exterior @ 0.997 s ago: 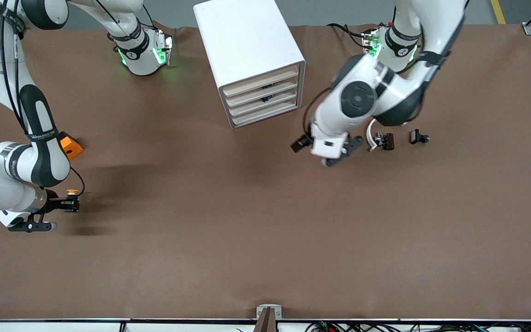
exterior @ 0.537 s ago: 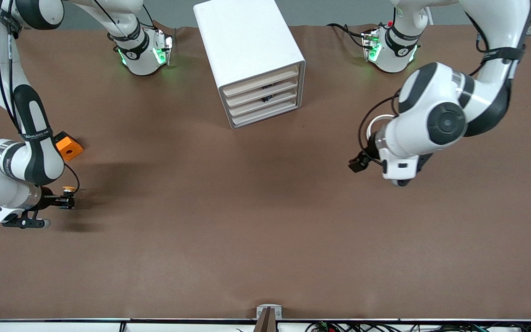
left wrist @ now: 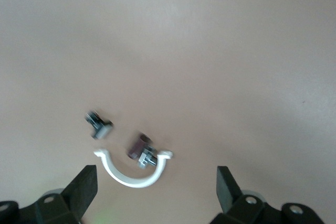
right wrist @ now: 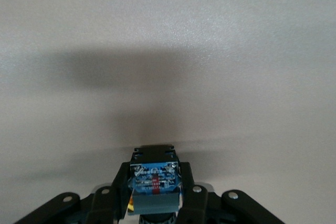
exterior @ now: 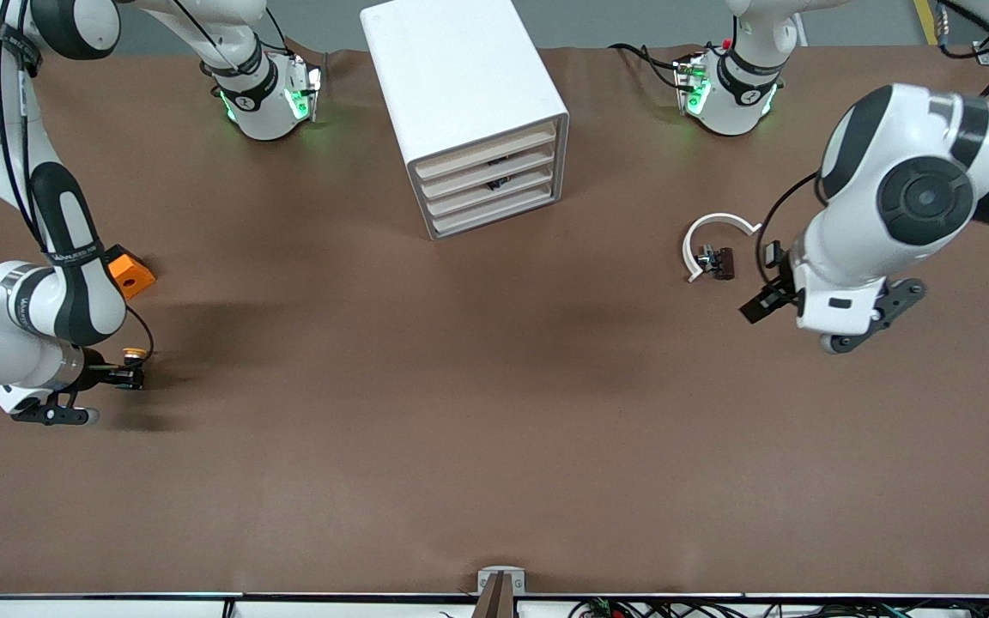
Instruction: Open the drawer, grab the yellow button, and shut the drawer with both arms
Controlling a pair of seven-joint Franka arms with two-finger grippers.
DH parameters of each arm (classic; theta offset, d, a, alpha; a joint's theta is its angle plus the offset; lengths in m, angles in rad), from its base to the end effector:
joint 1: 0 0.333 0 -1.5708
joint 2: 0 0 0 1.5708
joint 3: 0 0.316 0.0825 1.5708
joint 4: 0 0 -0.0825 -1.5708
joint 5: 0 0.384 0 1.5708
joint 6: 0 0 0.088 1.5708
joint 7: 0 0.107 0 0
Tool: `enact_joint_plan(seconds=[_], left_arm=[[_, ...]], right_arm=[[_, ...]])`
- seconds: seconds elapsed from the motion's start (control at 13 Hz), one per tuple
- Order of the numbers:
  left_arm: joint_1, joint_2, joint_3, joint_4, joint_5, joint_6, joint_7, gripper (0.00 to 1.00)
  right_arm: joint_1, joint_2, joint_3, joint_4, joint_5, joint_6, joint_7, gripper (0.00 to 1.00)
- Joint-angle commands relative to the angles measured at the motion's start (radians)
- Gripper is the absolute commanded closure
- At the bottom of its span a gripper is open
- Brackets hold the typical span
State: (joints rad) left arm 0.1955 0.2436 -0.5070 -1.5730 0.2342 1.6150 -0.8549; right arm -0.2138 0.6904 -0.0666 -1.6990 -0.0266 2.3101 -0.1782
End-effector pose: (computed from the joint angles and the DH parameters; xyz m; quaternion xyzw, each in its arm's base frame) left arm 0.5954 -0.1375 0.5008 -0.9619 -0.2536 0.0392 0.0942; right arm 0.6418 -0.1812 0.1873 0.9981 -0.0349 -0.0451 0.0213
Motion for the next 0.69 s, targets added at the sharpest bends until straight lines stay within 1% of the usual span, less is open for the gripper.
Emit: enact_joint_plan(seconds=[0.0, 0.08, 0.15, 0.23, 0.31, 0.38, 0.46, 0.54, 0.61], left_arm=[[0.088, -0.088, -0.010, 0.001, 0.008, -0.024, 0.272, 0.00], [0.108, -0.113, -0.010, 0.001, 0.004, -0.027, 0.354, 0.00], [0.120, -0.130, -0.010, 0.001, -0.009, -0.027, 0.400, 0.00], [0.140, -0.145, -0.008, 0.001, -0.035, -0.027, 0.451, 0.00], [0.116, -0.179, 0.040, -0.007, -0.065, -0.027, 0.515, 0.00], [0.013, -0.200, 0.170, -0.016, -0.097, -0.027, 0.571, 0.00], [-0.055, -0.220, 0.277, -0.021, -0.140, -0.046, 0.629, 0.00], [-0.083, -0.251, 0.332, -0.045, -0.201, -0.059, 0.705, 0.00], [-0.118, -0.288, 0.362, -0.073, -0.220, -0.058, 0.724, 0.00]], right_arm=[[-0.019, 0.001, 0.019, 0.001, -0.006, 0.008, 0.023, 1.00], [-0.019, 0.003, 0.021, 0.001, -0.006, 0.008, 0.025, 0.49], [-0.016, 0.003, 0.021, 0.001, -0.006, 0.006, 0.025, 0.19], [-0.010, 0.003, 0.019, 0.002, -0.006, 0.002, 0.031, 0.00], [-0.012, 0.003, 0.019, 0.004, -0.006, 0.000, 0.031, 0.00], [-0.010, -0.002, 0.021, 0.008, -0.006, -0.001, 0.028, 0.00], [-0.004, -0.005, 0.022, 0.012, -0.006, -0.006, 0.031, 0.00], [-0.003, -0.014, 0.027, 0.018, -0.006, -0.008, 0.031, 0.00], [-0.001, -0.032, 0.030, 0.024, -0.006, -0.020, 0.032, 0.00]])
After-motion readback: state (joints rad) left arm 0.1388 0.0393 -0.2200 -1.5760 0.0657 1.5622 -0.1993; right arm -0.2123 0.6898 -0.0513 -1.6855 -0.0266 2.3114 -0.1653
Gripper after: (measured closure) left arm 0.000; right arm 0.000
